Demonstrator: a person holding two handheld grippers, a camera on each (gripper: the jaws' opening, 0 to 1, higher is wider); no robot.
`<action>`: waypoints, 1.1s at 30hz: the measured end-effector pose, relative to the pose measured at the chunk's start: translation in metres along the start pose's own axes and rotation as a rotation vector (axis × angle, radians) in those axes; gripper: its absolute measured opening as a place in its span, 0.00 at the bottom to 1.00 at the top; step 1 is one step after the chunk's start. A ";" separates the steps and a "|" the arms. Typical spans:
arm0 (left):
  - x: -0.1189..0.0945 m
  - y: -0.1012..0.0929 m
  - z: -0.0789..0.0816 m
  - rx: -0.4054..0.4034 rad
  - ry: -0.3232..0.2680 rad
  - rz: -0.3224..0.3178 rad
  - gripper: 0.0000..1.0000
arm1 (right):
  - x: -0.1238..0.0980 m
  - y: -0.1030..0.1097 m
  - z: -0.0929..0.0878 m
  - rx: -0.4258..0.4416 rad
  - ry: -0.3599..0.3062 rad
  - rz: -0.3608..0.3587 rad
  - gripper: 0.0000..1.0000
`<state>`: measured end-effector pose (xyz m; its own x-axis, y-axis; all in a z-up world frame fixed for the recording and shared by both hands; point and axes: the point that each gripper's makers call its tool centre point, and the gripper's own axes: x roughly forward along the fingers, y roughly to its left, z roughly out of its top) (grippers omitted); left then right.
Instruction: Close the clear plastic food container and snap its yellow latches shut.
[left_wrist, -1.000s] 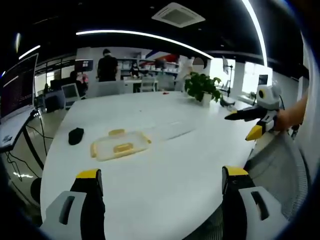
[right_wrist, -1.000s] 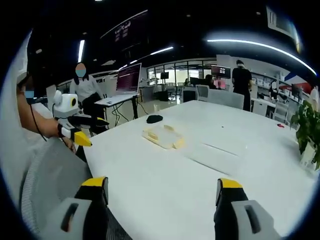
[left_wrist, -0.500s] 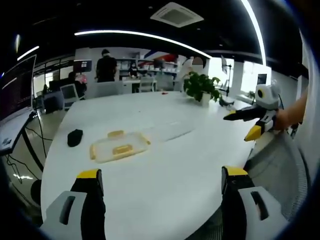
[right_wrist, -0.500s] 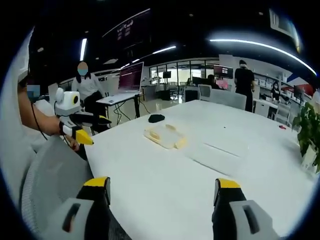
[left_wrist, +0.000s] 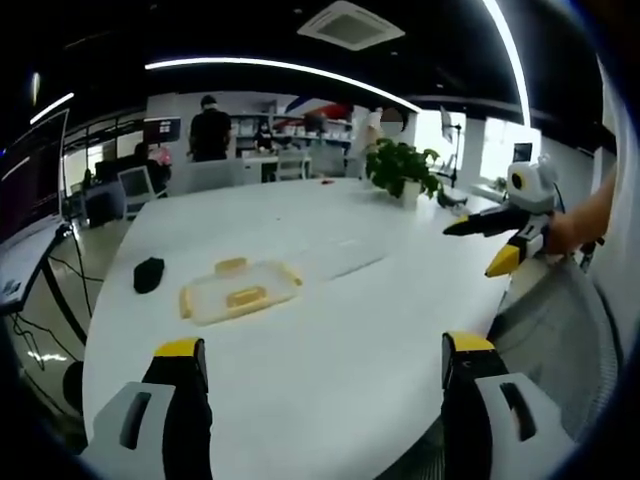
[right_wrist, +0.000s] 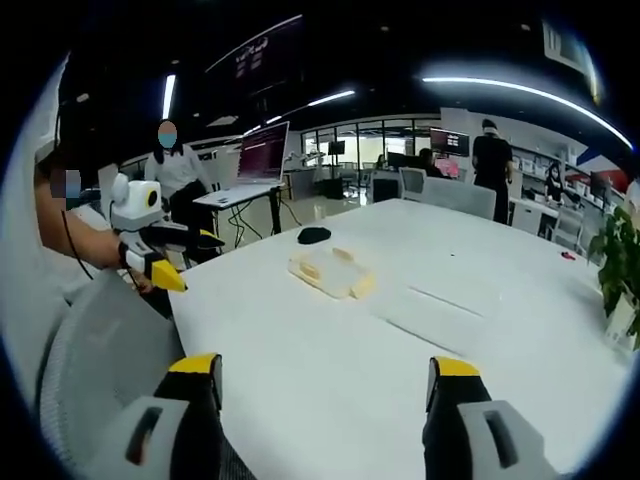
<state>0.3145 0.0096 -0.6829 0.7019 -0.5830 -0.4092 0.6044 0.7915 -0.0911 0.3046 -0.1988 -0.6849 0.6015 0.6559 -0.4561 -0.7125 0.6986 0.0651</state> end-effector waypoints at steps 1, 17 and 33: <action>0.001 0.001 0.000 0.001 0.002 0.000 0.96 | 0.002 0.000 0.000 0.006 -0.001 0.004 0.84; 0.008 0.014 0.001 0.004 0.016 -0.010 0.95 | 0.020 -0.005 0.008 -0.023 0.014 0.047 0.82; 0.016 0.027 0.003 0.024 0.035 -0.024 0.93 | 0.039 -0.007 0.015 -0.043 0.035 0.097 0.79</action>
<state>0.3435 0.0209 -0.6889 0.6739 -0.5947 -0.4384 0.6300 0.7725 -0.0797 0.3383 -0.1735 -0.6896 0.5166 0.7089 -0.4801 -0.7821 0.6189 0.0724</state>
